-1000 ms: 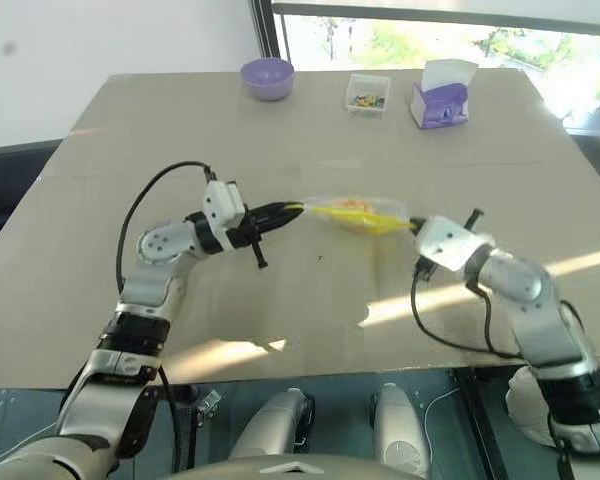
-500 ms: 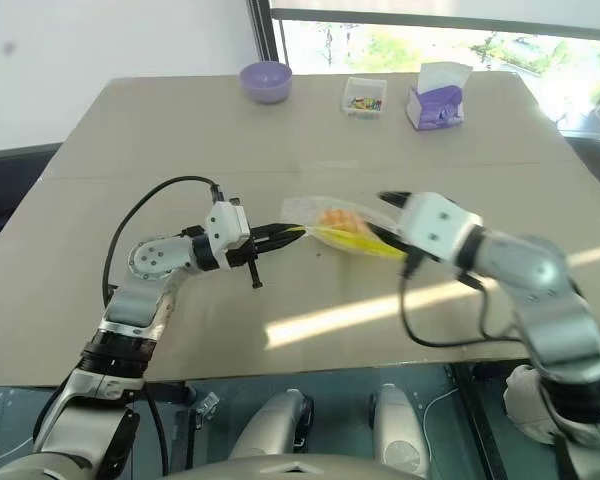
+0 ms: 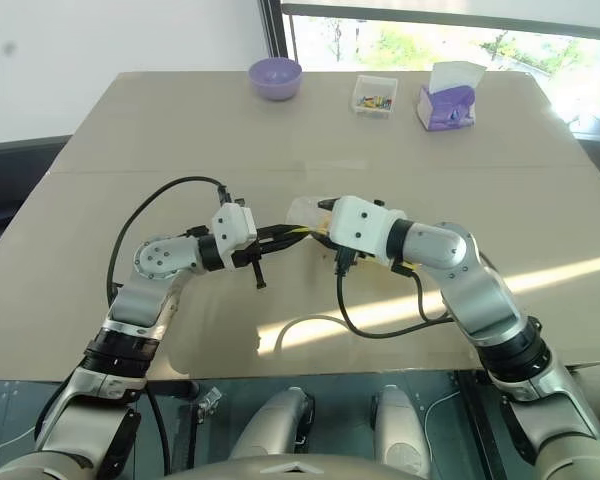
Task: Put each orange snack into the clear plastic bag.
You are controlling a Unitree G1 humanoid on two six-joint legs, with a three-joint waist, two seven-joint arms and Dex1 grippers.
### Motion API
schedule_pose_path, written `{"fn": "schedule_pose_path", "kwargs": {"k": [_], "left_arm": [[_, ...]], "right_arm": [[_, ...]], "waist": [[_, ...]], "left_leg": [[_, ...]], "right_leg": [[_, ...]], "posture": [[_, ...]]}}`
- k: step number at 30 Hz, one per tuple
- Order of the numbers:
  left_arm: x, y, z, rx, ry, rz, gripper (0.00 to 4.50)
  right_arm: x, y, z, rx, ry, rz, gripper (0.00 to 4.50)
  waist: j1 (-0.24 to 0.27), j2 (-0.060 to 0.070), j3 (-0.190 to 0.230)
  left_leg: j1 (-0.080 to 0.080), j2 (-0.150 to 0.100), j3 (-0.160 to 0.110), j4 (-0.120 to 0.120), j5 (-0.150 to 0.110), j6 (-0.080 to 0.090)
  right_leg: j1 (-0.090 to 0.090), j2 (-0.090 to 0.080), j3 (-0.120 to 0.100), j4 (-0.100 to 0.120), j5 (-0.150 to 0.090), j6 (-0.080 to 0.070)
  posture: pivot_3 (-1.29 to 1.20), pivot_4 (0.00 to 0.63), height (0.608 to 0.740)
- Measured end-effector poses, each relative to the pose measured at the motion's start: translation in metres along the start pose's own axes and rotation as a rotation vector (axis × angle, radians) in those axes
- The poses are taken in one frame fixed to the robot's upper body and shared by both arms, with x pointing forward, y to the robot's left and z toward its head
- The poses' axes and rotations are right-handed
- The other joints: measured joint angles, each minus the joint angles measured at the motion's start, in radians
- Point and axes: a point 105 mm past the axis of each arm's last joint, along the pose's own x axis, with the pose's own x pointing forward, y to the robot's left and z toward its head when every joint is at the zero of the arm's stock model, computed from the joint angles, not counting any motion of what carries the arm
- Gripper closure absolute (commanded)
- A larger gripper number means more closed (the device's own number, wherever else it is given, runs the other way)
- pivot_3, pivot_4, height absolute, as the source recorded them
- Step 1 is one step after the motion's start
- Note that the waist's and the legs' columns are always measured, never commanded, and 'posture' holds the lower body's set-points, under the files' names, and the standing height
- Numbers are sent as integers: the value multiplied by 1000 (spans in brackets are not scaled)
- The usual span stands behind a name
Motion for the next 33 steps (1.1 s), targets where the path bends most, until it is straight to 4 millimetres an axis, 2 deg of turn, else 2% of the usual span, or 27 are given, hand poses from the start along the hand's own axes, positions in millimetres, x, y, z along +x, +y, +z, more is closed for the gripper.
{"fn": "schedule_pose_path", "kwargs": {"k": [6, 8, 11, 23, 24, 33], "left_arm": [[3, 4, 4, 2, 1, 6, 4500], [4, 5, 9, 12, -5, 3, 4500], [6, 4, 13, 21, -10, -3, 4500], [6, 4, 12, 7, -2, -4, 4500], [6, 4, 12, 8, -3, -4, 4500], [6, 4, 12, 8, -3, -4, 4500]], "right_arm": [[0, 0, -1, 7, 8, 1, 2373], [0, 0, -2, 6, 16, -2, 2888], [1, -1, -5, 3, 28, -8, 4025], [1, -3, -2, -16, 29, -6, 4025], [1, -3, -2, -17, 28, -4, 4289], [1, -3, -2, -19, 30, -1, 4289]], "waist": [[0, 0, 0], [0, 0, 0], [-1, 0, 0], [-1, 0, 0], [0, 0, 0], [0, 0, 0]], "left_leg": [[0, 0, 0, 0, 0, 0], [0, 0, 0, 0, 0, 0], [0, 0, 0, 0, 0, 0], [0, 0, 0, 0, 0, 0], [0, 0, 0, 0, 0, 0], [0, 0, 0, 0, 0, 0]], "right_leg": [[0, 0, 0, 0, 0, 0], [0, 0, 0, 0, 0, 0], [0, 0, 0, 0, 0, 0], [0, 0, 0, 0, 0, 0], [0, 0, 0, 0, 0, 0], [0, 0, 0, 0, 0, 0]], "posture": [[0, 150, 740], [0, 150, 740], [0, 150, 740], [0, 150, 740], [0, 150, 740], [0, 150, 740]]}}
